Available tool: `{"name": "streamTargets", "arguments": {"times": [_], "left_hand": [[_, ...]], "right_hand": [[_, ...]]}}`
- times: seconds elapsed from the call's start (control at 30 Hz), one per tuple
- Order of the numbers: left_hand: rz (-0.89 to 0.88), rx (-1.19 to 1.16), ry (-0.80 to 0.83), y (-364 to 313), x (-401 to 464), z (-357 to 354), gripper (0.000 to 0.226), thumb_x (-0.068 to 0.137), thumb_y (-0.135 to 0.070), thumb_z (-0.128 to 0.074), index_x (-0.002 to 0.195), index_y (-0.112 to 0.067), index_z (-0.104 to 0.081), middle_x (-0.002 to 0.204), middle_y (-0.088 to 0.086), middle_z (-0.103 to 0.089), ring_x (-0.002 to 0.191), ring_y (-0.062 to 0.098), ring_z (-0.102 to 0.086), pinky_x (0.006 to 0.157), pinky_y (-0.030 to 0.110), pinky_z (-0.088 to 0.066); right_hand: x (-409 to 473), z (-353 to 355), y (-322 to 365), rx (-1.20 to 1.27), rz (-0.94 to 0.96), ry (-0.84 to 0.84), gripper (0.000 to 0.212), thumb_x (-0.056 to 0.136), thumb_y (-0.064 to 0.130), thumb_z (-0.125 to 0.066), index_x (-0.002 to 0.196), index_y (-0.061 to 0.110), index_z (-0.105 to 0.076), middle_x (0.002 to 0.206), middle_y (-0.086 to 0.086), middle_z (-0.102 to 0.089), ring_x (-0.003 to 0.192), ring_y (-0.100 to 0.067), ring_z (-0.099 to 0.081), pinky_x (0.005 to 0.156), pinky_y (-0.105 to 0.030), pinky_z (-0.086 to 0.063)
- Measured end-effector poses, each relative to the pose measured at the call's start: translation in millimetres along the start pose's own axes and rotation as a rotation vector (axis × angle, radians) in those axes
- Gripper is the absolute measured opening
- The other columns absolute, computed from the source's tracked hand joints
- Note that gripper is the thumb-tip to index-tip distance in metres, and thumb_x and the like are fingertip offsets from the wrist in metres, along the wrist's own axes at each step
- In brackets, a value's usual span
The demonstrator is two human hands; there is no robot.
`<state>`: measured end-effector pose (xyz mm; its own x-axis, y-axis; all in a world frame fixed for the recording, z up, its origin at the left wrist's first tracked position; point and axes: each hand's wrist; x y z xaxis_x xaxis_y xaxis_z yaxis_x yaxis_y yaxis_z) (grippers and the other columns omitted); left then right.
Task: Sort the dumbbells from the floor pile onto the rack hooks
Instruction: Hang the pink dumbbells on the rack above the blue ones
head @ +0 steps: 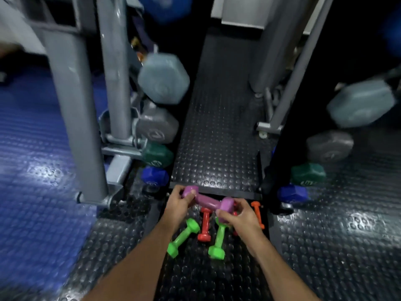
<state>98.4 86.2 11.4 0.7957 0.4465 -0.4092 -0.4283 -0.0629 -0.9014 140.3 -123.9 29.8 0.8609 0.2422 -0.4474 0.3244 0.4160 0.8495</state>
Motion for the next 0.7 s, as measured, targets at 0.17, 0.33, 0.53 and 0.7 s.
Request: {"name": "streamTargets", "arguments": {"times": [0.17, 0.33, 0.53, 0.7], "left_hand": [[-0.043, -0.049, -0.021, -54.8, -58.1, 33.5, 0.016, 0.098, -0.020, -0.067, 0.111, -0.012, -0.062, 0.106, 0.009, -0.071, 0.090, 0.016, -0.070, 0.065, 0.019, -0.055], [-0.139, -0.062, -0.055, -112.0, -100.6, 67.6, 0.031, 0.081, -0.015, -0.083, 0.106, -0.009, -0.065, 0.091, 0.010, -0.070, 0.082, 0.017, -0.065, 0.067, 0.018, -0.051], [-0.252, -0.111, -0.100, -179.8, -139.5, 98.8, 0.030, 0.077, -0.014, -0.085, 0.102, -0.018, -0.069, 0.093, 0.006, -0.074, 0.080, 0.015, -0.067, 0.078, 0.028, -0.053], [-0.293, -0.144, -0.098, -231.8, -159.8, 117.7, 0.036, 0.080, -0.006, -0.083, 0.111, -0.015, -0.067, 0.103, 0.009, -0.073, 0.089, 0.019, -0.069, 0.079, 0.031, -0.055]], "right_hand": [[-53.4, 7.2, 56.8, -0.022, 0.097, 0.023, 0.050, 0.063, 0.043, -0.094, 0.104, 0.032, -0.069, 0.096, 0.008, -0.077, 0.088, -0.007, -0.072, 0.083, -0.029, -0.057], [-97.8, 12.8, 111.3, 0.004, 0.202, 0.050, 0.044, 0.072, 0.030, -0.094, 0.109, 0.028, -0.069, 0.101, 0.004, -0.076, 0.091, -0.012, -0.073, 0.070, -0.016, -0.054], [-135.2, 19.7, 175.5, 0.015, 0.335, 0.057, 0.046, 0.068, 0.033, -0.097, 0.107, 0.029, -0.072, 0.103, 0.003, -0.077, 0.096, -0.013, -0.073, 0.093, -0.044, -0.060], [-157.3, 25.7, 233.8, 0.029, 0.426, 0.067, 0.045, 0.074, 0.027, -0.094, 0.111, 0.024, -0.070, 0.105, 0.002, -0.075, 0.093, -0.013, -0.071, 0.072, -0.020, -0.056]]}}
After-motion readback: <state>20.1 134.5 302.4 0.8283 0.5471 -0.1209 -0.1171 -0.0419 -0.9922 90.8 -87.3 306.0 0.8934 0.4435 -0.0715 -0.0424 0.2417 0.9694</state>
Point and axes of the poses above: each hand's wrist, its own x-axis towards the middle knuckle, its own z-axis out of the back of the hand, y = z × x
